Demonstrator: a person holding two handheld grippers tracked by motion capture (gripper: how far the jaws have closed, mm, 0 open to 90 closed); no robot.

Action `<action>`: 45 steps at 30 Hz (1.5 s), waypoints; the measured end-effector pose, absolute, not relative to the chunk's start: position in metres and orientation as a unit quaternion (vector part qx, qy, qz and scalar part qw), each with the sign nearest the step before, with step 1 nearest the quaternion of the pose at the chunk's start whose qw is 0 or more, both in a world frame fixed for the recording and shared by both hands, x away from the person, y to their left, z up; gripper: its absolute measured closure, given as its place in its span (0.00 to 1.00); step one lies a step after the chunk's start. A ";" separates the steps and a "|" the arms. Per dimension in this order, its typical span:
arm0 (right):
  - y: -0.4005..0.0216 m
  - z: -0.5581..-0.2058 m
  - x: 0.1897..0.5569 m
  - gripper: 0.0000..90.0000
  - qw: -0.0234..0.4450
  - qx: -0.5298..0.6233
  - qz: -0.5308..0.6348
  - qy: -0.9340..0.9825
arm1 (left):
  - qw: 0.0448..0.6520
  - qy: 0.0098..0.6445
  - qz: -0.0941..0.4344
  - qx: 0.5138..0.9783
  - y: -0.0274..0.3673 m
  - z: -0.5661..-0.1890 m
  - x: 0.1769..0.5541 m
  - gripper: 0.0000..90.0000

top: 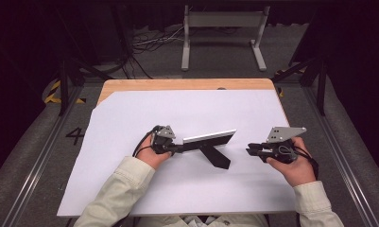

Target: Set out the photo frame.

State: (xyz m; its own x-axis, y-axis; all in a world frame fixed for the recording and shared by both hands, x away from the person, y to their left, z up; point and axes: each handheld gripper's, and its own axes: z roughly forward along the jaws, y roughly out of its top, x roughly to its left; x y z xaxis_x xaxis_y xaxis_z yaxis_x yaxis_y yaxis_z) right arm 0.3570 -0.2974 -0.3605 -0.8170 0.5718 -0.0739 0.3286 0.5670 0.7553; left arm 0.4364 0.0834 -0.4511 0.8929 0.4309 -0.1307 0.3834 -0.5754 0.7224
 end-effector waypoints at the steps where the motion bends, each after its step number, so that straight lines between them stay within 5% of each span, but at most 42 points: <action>1: -0.298 -0.360 0.357 0.85 0.157 0.258 0.387 0.871 | 0.397 0.225 0.032 0.889 0.083 -0.451 0.437 1.00; 45: -0.306 -0.351 0.352 0.85 0.155 0.260 0.391 0.869 | 0.312 0.084 -0.054 0.945 0.059 -0.436 0.414 1.00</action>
State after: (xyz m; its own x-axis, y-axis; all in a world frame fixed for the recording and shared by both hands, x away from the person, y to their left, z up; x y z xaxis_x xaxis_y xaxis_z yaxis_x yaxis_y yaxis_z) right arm 0.3521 -0.3056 -0.3508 -0.8170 0.5728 -0.0664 0.3299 0.5588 0.7608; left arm 0.4137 0.0591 -0.4363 0.9800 0.1251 -0.1544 0.1924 -0.7918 0.5797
